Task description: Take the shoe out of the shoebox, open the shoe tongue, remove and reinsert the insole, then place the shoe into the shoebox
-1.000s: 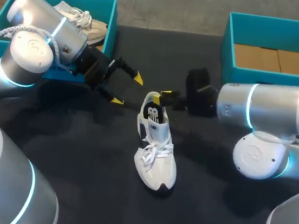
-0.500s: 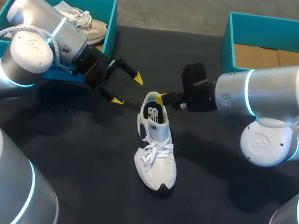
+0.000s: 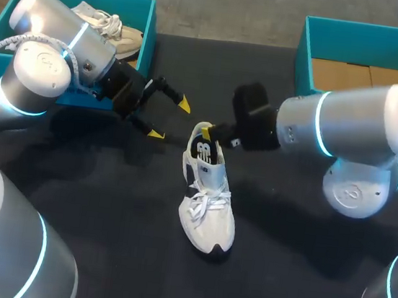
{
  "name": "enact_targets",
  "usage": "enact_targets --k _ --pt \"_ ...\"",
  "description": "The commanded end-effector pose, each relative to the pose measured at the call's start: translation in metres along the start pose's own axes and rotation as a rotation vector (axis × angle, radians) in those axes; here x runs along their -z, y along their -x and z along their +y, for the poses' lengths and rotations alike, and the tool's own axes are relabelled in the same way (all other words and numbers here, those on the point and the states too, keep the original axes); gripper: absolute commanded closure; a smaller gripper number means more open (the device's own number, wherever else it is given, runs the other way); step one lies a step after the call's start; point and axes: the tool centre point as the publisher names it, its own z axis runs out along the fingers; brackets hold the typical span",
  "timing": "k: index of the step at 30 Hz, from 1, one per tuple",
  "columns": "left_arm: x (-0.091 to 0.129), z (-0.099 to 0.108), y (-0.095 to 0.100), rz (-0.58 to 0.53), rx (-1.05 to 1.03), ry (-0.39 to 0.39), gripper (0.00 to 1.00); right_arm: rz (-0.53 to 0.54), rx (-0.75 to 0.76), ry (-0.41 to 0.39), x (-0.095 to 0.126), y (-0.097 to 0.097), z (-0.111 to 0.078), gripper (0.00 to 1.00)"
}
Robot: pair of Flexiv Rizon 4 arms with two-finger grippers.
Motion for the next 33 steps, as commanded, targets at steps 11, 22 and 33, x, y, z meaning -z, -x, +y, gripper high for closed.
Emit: enact_targets --k 11,22,33 --pt "0.013 -0.01 0.008 -0.012 0.094 0.08 0.0 -0.239 -0.007 -0.023 -0.009 -0.002 -0.008 1.0" --pt "0.042 -0.023 0.004 0.041 0.161 0.131 0.0 -0.333 -0.014 -0.069 -0.032 0.005 -0.007 1.0" --pt "0.07 -0.013 0.002 0.061 0.215 0.164 0.0 -0.414 -0.057 -0.109 -0.041 0.013 -0.008 1.0"
